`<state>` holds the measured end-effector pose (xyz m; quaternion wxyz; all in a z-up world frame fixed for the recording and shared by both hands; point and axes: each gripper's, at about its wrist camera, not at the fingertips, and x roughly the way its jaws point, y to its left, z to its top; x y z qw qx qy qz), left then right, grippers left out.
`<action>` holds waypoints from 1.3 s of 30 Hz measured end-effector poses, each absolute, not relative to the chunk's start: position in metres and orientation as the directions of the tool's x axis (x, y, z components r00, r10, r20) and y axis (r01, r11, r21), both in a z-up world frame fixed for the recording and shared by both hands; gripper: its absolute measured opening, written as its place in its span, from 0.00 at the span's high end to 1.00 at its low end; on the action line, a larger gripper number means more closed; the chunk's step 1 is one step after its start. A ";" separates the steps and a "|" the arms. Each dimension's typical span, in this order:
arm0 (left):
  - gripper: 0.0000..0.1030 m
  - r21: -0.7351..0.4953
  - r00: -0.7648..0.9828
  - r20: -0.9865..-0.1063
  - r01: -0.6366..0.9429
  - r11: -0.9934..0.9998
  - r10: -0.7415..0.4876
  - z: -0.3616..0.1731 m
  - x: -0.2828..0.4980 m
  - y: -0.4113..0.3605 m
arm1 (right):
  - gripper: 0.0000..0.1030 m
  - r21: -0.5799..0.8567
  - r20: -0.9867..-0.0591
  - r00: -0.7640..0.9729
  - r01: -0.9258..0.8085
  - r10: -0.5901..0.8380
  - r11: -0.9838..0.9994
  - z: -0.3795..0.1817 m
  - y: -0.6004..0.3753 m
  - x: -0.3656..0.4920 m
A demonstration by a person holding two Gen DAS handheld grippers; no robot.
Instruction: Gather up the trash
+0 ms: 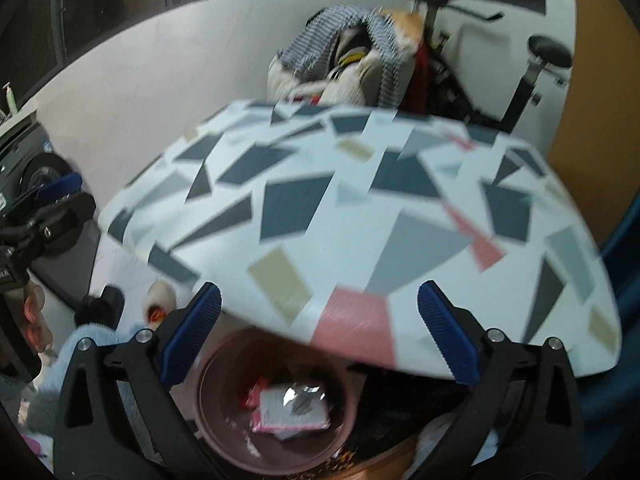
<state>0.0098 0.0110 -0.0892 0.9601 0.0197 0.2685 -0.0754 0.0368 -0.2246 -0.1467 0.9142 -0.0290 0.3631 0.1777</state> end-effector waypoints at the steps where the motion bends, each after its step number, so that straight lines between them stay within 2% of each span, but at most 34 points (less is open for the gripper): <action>1: 0.06 0.009 0.852 -0.509 0.150 0.989 -0.124 -0.081 0.011 0.009 | 0.06 0.074 -0.670 0.679 -0.343 0.302 0.936 -0.142 -0.227 0.039; 7: 0.06 0.039 0.893 -0.438 0.131 0.991 -0.101 -0.039 0.012 0.001 | 0.06 0.047 -0.586 0.764 -0.302 0.271 0.952 -0.087 -0.249 0.042; 15: 0.06 0.042 0.907 -0.411 0.121 0.992 -0.094 -0.010 0.007 -0.007 | 0.06 0.022 -0.532 0.807 -0.290 0.257 0.957 -0.050 -0.262 0.041; 39: 0.06 0.061 0.908 -0.412 0.111 0.992 -0.076 -0.005 0.009 -0.012 | 0.06 0.022 -0.515 0.818 -0.289 0.258 0.957 -0.033 -0.262 0.033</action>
